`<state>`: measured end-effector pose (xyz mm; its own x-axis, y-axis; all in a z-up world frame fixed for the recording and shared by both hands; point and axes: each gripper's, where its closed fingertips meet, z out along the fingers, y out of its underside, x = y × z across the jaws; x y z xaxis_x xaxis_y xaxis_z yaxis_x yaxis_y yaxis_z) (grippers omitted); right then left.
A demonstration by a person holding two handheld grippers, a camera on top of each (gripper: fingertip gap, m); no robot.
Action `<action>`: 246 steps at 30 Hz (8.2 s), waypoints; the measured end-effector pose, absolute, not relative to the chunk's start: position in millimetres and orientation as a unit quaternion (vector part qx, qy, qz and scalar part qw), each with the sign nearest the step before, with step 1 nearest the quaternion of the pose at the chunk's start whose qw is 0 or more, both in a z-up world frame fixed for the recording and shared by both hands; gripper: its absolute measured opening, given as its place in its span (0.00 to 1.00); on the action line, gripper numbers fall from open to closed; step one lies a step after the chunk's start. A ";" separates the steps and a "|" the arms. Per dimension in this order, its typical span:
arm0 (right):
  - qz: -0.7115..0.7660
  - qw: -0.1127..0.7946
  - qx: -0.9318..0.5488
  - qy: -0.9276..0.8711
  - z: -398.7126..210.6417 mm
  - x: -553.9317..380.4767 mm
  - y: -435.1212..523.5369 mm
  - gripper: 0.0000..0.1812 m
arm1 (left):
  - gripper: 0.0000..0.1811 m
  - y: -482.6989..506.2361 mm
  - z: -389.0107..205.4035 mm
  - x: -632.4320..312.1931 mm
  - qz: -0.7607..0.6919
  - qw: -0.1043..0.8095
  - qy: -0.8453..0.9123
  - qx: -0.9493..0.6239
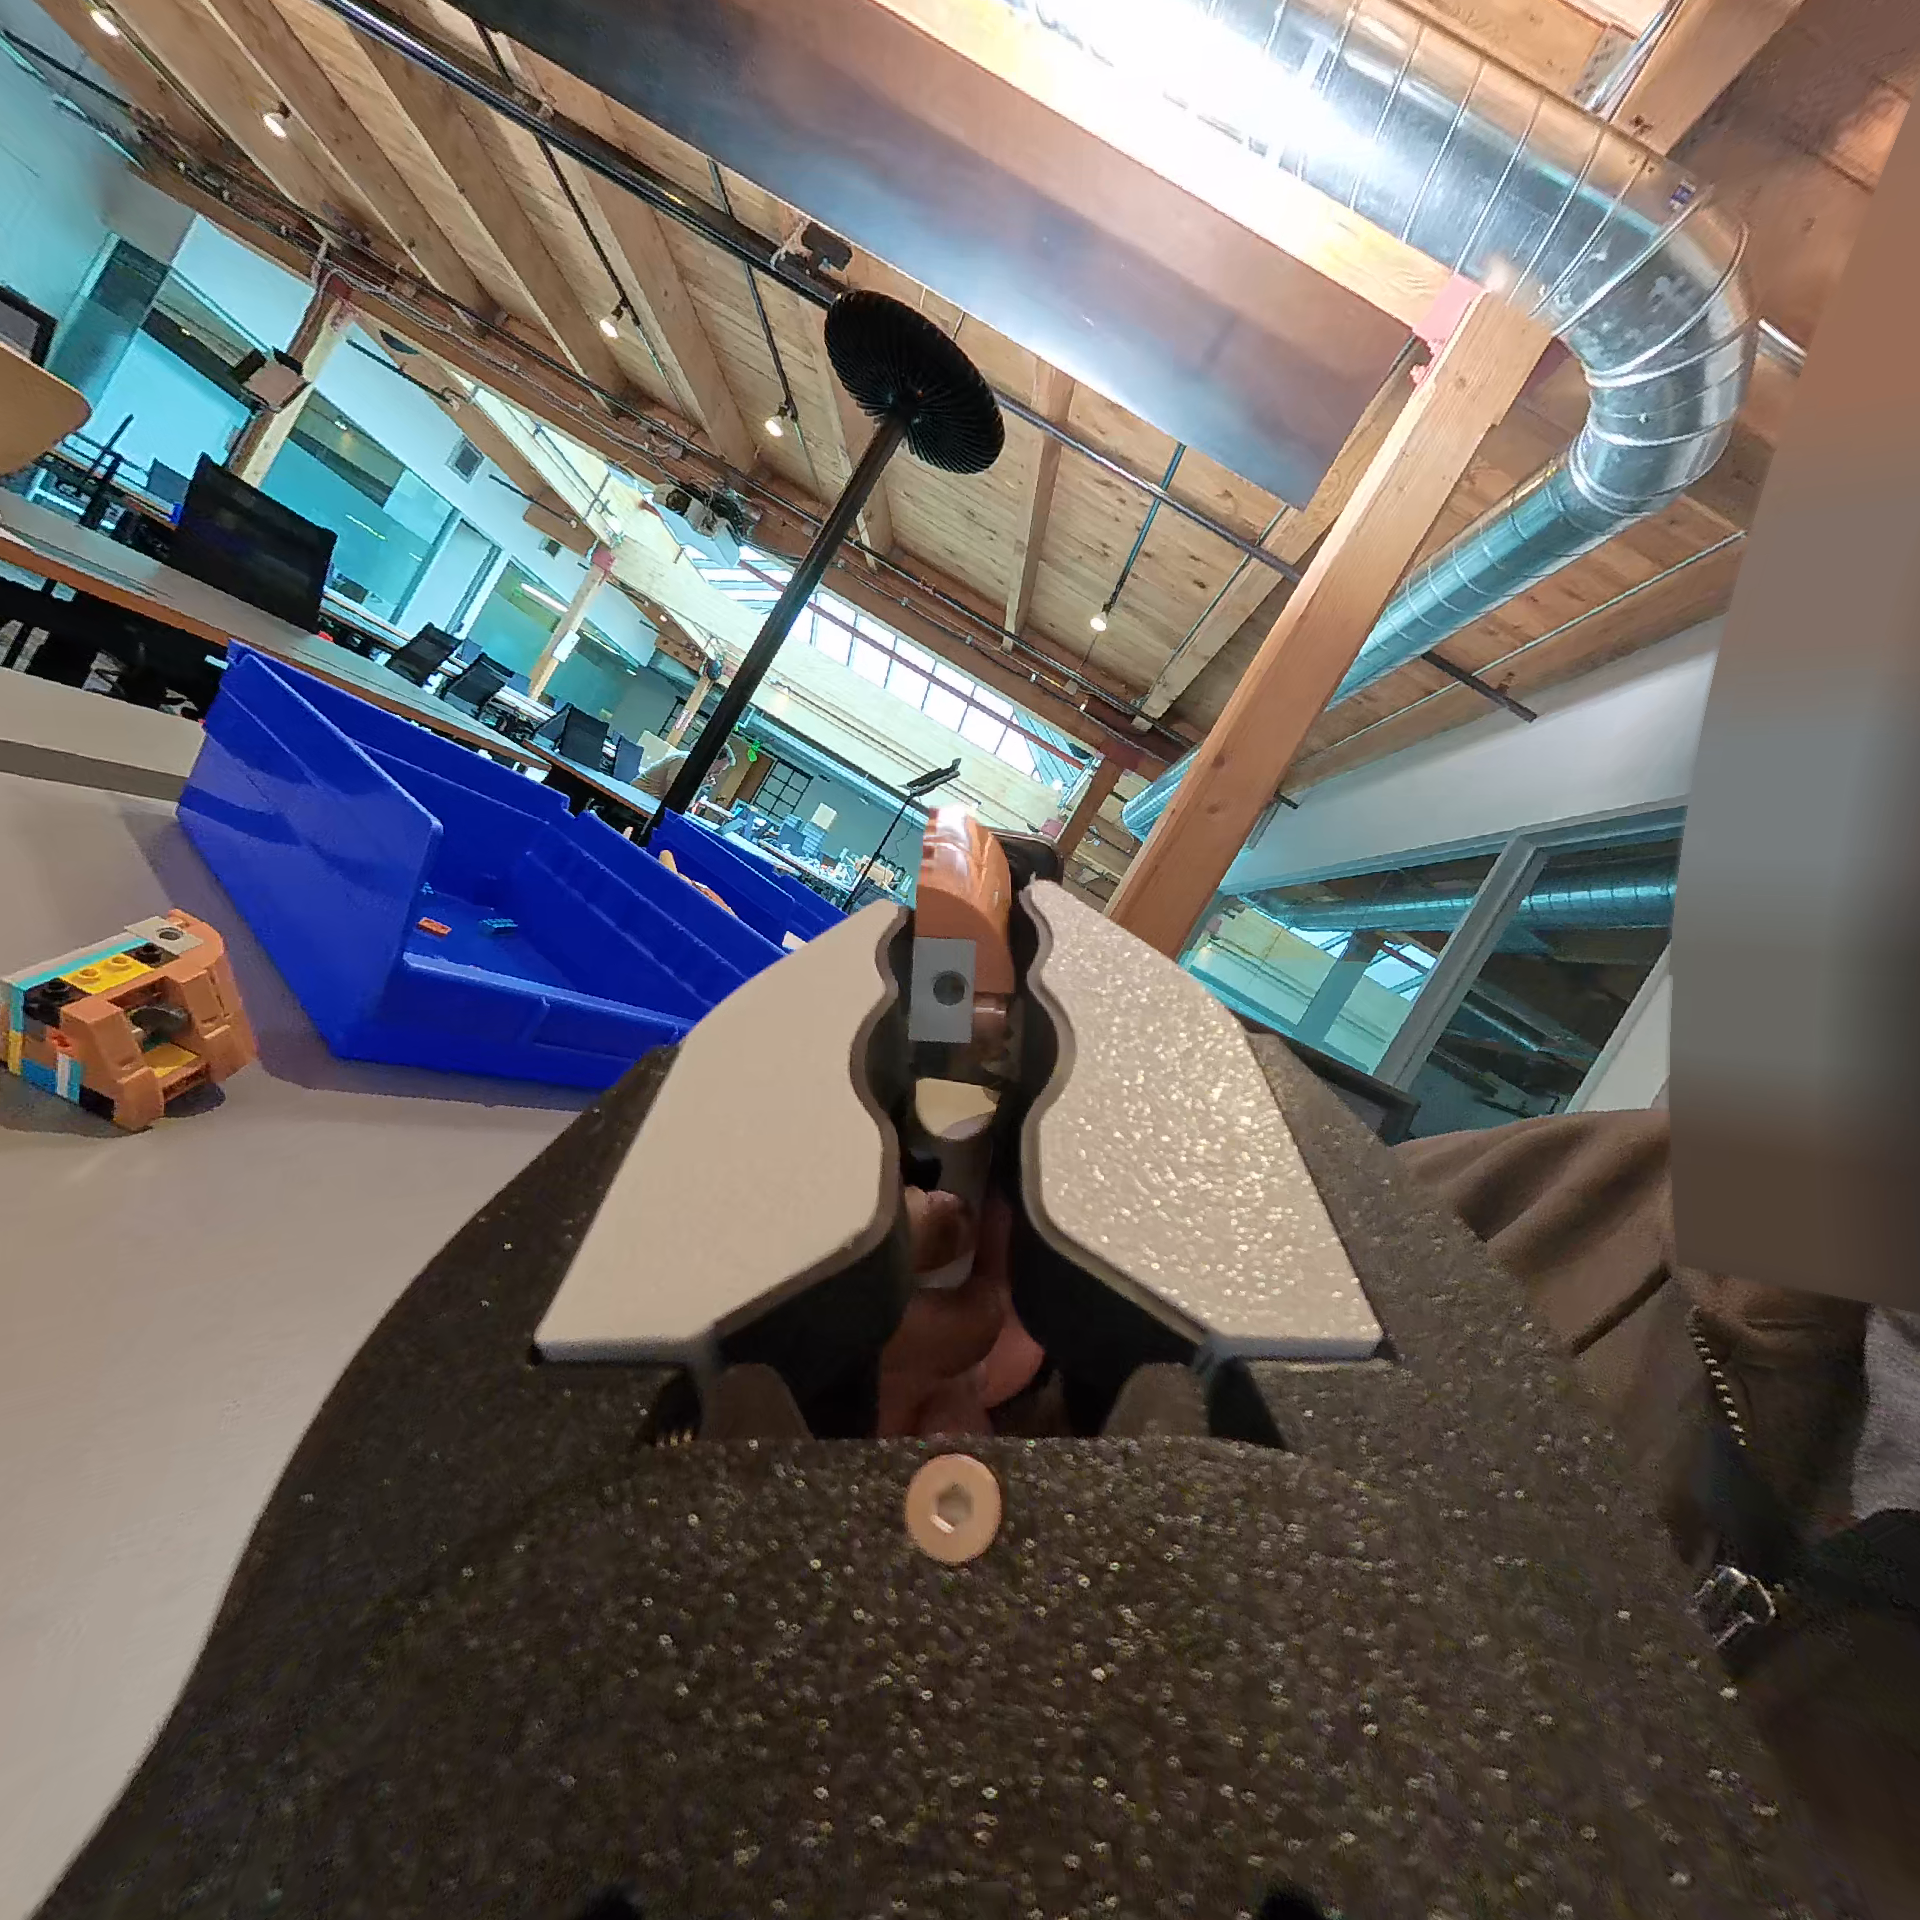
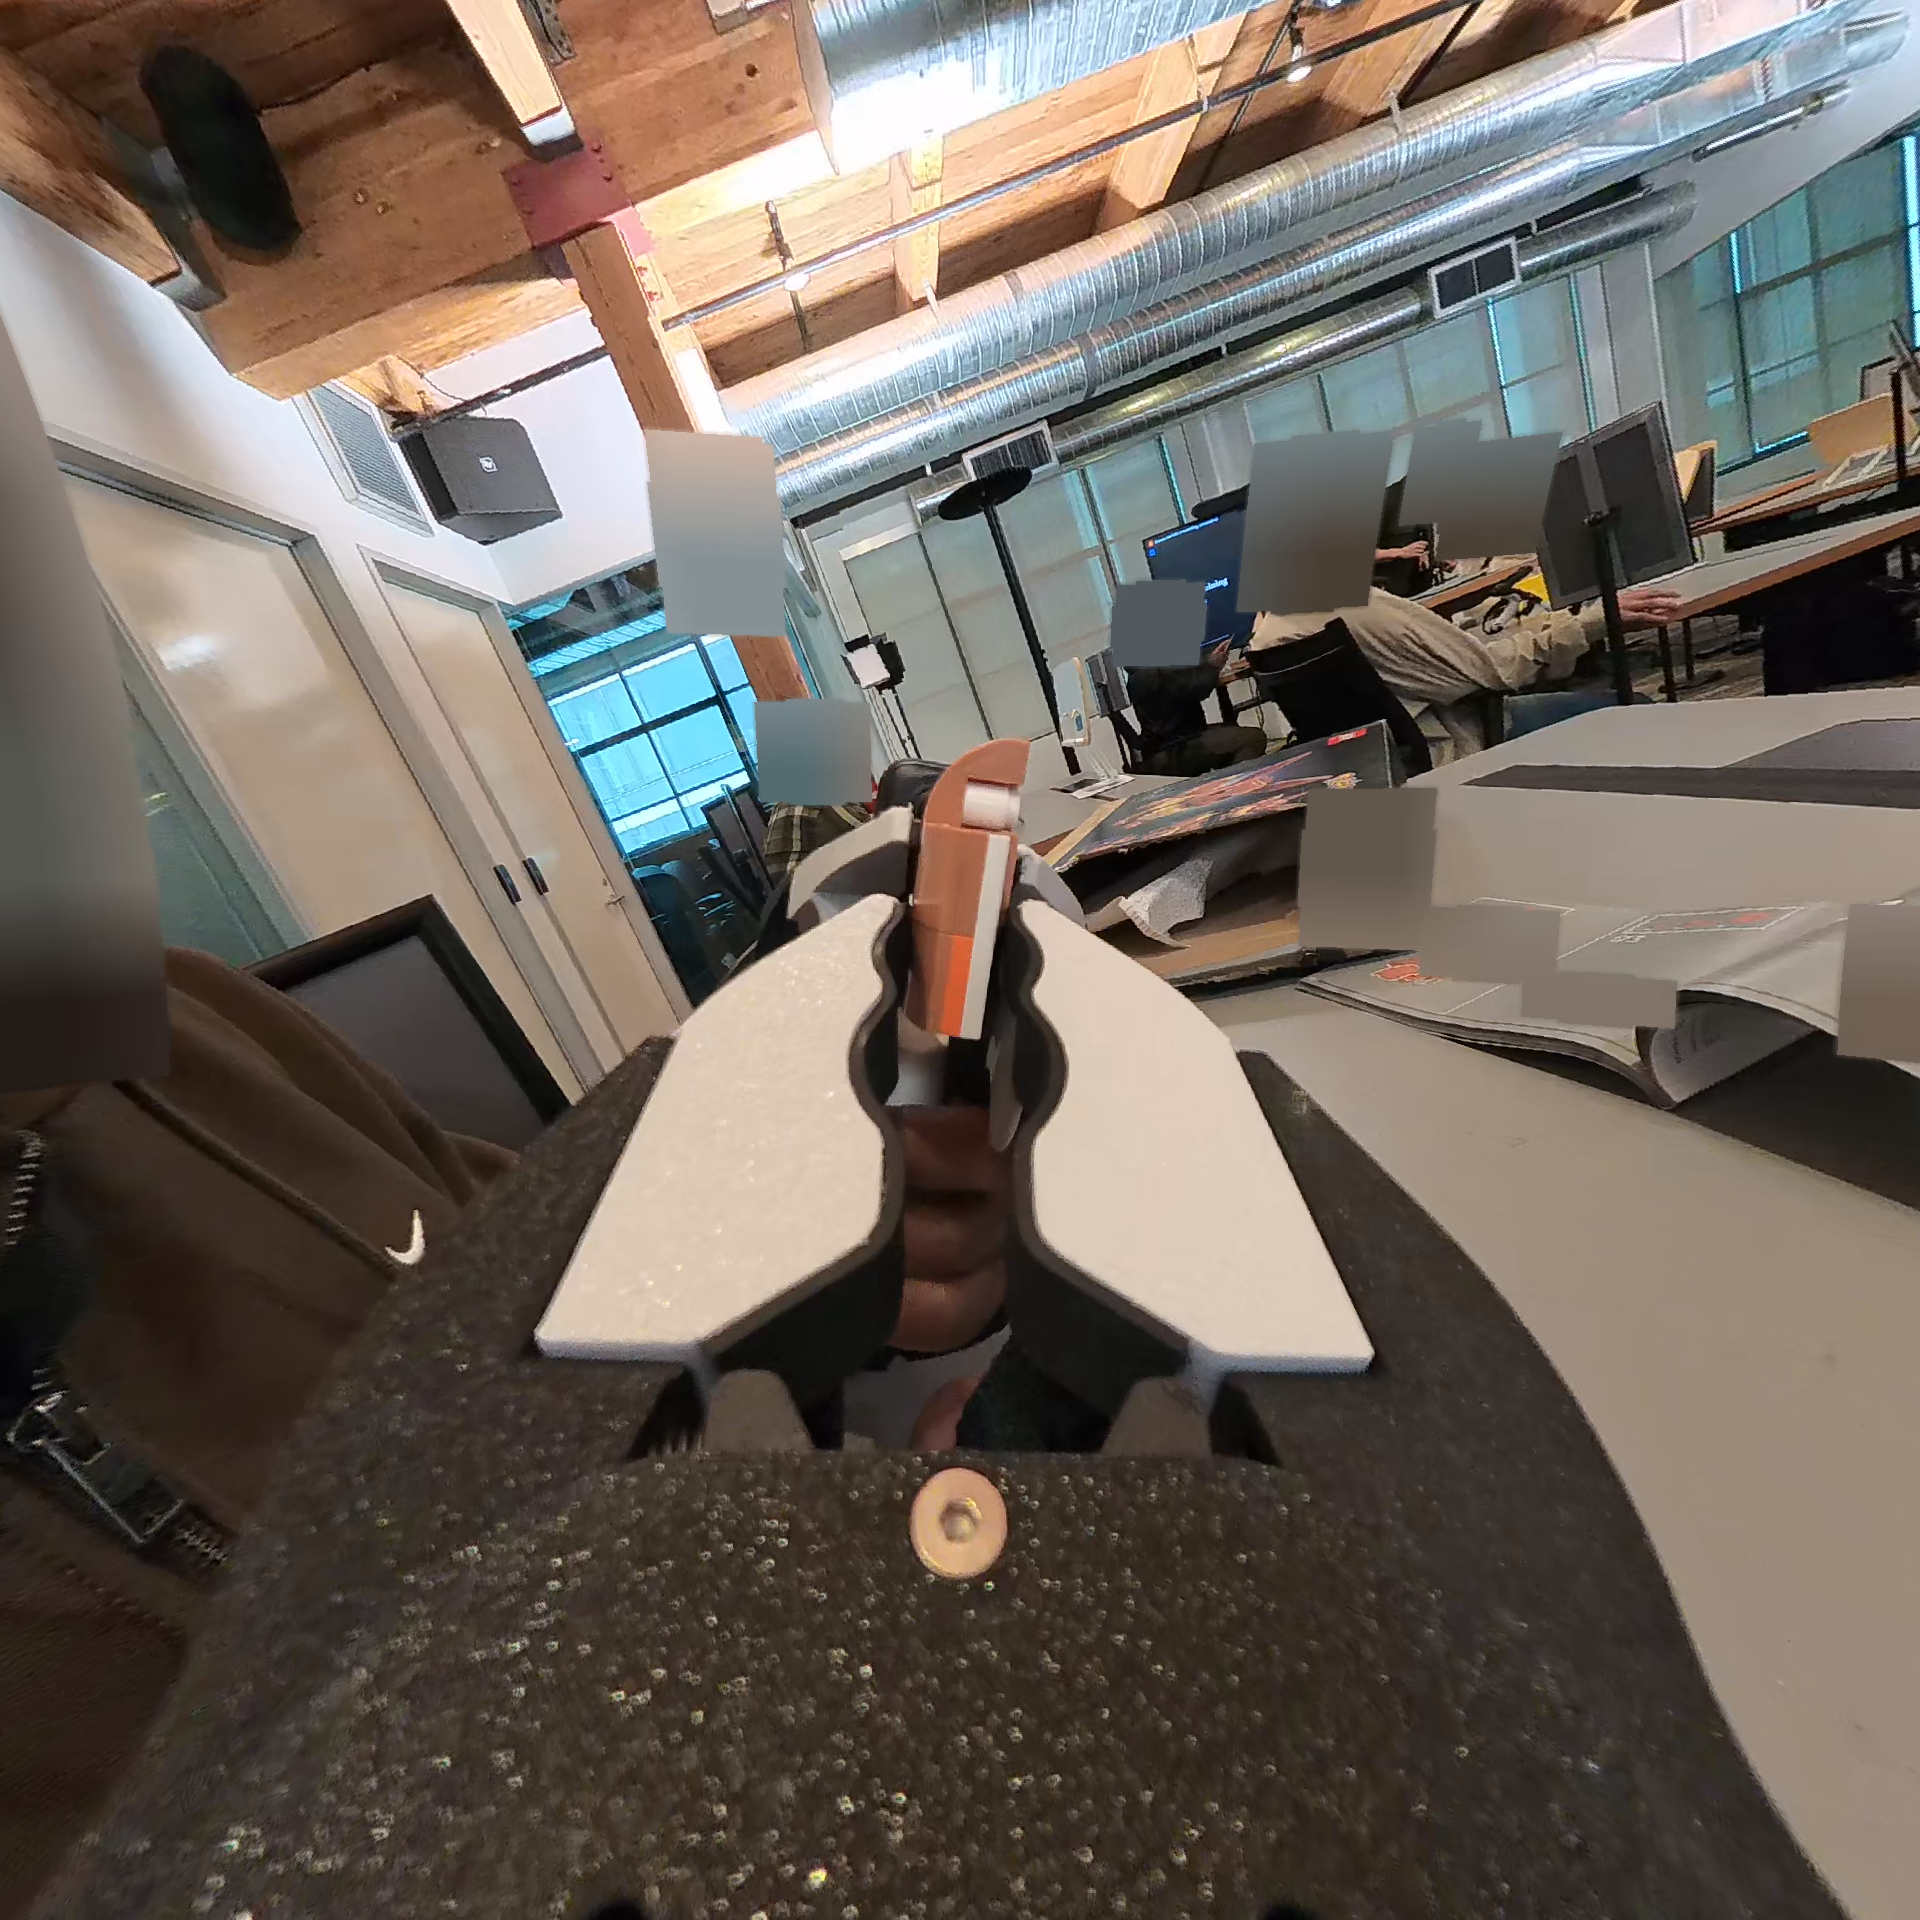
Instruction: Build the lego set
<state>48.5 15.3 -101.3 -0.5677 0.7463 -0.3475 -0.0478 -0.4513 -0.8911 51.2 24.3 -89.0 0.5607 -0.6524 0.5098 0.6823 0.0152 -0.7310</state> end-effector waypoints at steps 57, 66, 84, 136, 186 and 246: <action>0.297 0.342 -0.455 -0.767 -189.5 89.5 127.0 0.30 | 0.33 37.0 -175.0 4.4 -0.334 0.594 -0.064 -0.729; 0.060 0.368 -0.521 -0.768 -123.6 135.9 330.5 0.22 | 0.28 41.8 -166.8 16.8 -0.185 0.560 0.157 -0.792; -0.087 0.005 -0.403 -0.911 -259.7 132.0 458.5 0.20 | 0.27 81.7 -207.6 -34.5 -0.136 0.520 0.177 -0.825; 0.278 0.172 -0.356 -0.875 -262.6 88.6 103.6 0.09 | 0.24 16.3 -210.6 -13.8 -0.135 0.539 0.107 -0.825; 0.073 0.122 -0.359 -0.922 -236.5 110.4 312.8 0.13 | 0.23 59.7 -210.4 -48.8 -0.157 0.535 0.092 -0.825; -0.228 -0.097 -0.398 -0.883 -241.9 217.0 345.9 0.38 | 0.22 49.8 -202.7 -44.8 -0.138 0.536 0.105 -0.826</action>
